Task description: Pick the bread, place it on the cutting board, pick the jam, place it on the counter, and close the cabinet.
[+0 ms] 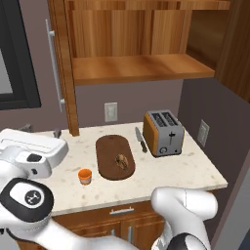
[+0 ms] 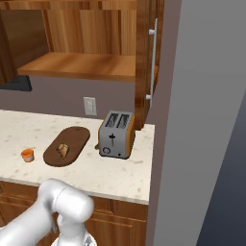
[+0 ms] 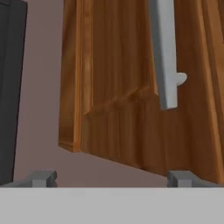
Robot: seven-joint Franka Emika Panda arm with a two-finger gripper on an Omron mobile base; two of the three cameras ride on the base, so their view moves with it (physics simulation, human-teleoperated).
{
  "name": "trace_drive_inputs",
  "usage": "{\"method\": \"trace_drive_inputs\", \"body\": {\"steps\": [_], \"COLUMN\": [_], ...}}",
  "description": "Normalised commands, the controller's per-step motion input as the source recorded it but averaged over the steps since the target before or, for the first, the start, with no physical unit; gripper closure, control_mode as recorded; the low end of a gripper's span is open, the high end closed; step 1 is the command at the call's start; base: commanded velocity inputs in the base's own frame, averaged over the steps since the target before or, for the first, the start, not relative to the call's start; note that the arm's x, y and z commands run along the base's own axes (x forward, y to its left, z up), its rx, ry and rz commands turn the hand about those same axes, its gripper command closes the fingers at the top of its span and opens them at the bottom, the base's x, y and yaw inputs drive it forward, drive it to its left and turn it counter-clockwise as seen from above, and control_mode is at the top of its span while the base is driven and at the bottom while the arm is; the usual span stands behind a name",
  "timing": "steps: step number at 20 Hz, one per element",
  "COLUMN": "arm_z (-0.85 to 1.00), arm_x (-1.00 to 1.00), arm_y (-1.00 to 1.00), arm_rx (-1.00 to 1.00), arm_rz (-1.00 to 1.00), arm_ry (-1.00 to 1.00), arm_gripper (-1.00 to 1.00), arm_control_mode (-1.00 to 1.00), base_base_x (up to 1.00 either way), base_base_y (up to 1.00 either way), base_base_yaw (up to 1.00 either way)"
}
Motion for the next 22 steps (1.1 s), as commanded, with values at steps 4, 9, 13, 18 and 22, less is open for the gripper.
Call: {"method": "trace_drive_inputs", "body": {"steps": [4,9,13,18,22], "arm_z": [0.10,0.12,0.05,0.00,0.00], "arm_x": [0.23,0.15,0.11,0.10,0.14], "arm_y": [0.08,0.12,0.11,0.06,0.02], "arm_rx": [0.00,0.00,0.00,0.00,0.00], "arm_rz": [-0.22,-0.21,-0.20,-0.18,-0.15], "arm_ry": [-0.04,-0.04,-0.03,-0.02,-0.02], "arm_gripper": [-1.00,-1.00,-1.00,-1.00,-1.00], "arm_control_mode": [-1.00,-1.00,-1.00,-1.00,-1.00], "base_base_x": [0.00,0.00,0.00,0.00,0.00], "base_base_y": [0.00,0.00,0.00,0.00,0.00], "base_base_yaw": [0.00,0.00,0.00,0.00,0.00]}}
